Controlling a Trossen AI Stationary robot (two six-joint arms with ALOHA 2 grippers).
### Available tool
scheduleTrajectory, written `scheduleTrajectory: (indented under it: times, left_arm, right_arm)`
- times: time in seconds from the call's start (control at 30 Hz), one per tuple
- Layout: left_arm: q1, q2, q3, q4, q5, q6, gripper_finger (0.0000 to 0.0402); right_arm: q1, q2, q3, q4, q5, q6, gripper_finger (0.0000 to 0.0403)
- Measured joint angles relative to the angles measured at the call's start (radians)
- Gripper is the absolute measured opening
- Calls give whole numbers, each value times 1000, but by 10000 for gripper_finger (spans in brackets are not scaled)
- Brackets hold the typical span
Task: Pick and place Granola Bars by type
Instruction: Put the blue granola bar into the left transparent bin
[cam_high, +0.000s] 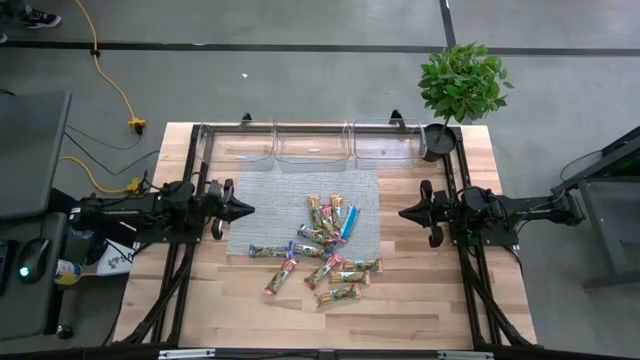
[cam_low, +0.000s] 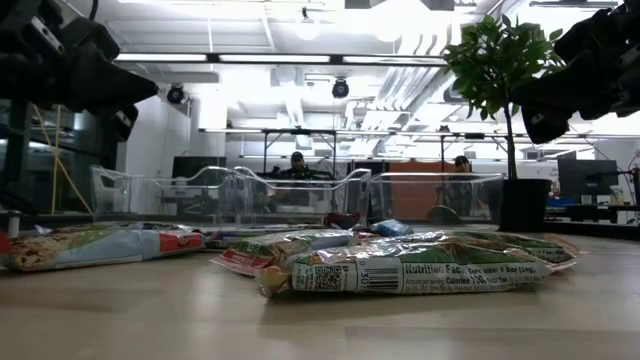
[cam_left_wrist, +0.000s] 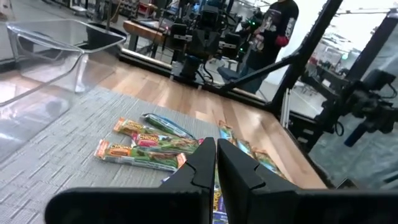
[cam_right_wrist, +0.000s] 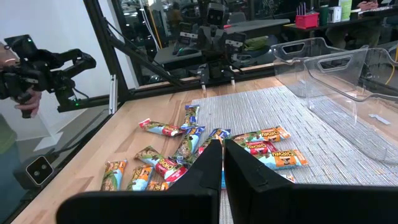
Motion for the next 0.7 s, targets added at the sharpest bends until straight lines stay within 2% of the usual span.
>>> scheduleTrajectory:
  times: [0.33, 0.43, 0.7]
  left_arm:
    - [0, 0, 0, -2, -11, -56, 17]
    - [0, 1, 0, -2, -63, -69, 17]
    - [0, 2, 17, 40, -204, -318, 17]
  right_arm:
    - [0, 0, 0, 0, 0, 0, 0]
    - [0, 0, 0, 0, 0, 0, 0]
    - [0, 0, 0, 0, 0, 0, 0]
